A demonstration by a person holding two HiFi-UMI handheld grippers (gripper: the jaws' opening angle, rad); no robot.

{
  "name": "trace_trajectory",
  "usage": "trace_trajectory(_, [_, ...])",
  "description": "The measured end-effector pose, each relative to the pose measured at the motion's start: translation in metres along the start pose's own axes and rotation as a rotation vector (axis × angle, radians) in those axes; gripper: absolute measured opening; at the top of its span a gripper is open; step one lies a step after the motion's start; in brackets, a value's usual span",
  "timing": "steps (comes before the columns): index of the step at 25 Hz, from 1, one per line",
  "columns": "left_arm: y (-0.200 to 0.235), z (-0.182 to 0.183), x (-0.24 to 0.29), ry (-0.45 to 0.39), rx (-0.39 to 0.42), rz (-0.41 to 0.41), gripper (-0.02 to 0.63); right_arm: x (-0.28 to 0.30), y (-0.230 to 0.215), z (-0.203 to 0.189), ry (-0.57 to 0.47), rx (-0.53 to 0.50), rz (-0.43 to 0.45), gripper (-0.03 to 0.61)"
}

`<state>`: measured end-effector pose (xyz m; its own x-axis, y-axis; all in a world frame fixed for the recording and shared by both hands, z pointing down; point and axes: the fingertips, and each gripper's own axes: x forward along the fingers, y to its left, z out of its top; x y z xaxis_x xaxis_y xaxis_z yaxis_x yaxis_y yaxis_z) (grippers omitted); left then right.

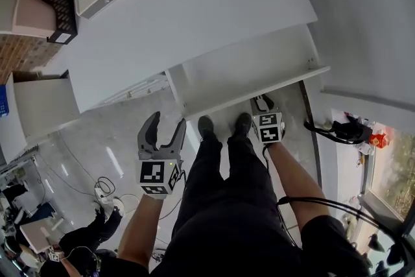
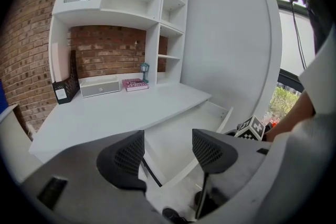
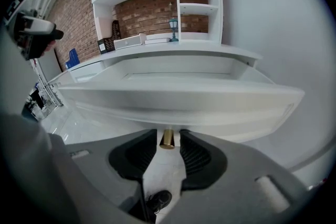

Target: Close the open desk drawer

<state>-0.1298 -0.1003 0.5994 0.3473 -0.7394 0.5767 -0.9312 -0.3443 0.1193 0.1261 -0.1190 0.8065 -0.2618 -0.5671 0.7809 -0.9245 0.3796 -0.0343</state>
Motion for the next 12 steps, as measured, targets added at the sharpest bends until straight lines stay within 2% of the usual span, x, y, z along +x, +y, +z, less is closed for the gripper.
trace_trajectory(12, [0.011, 0.01, 0.01, -0.011, -0.015, 0.02, 0.281, 0.021, -0.002, 0.035, -0.02, 0.011, 0.006, 0.143])
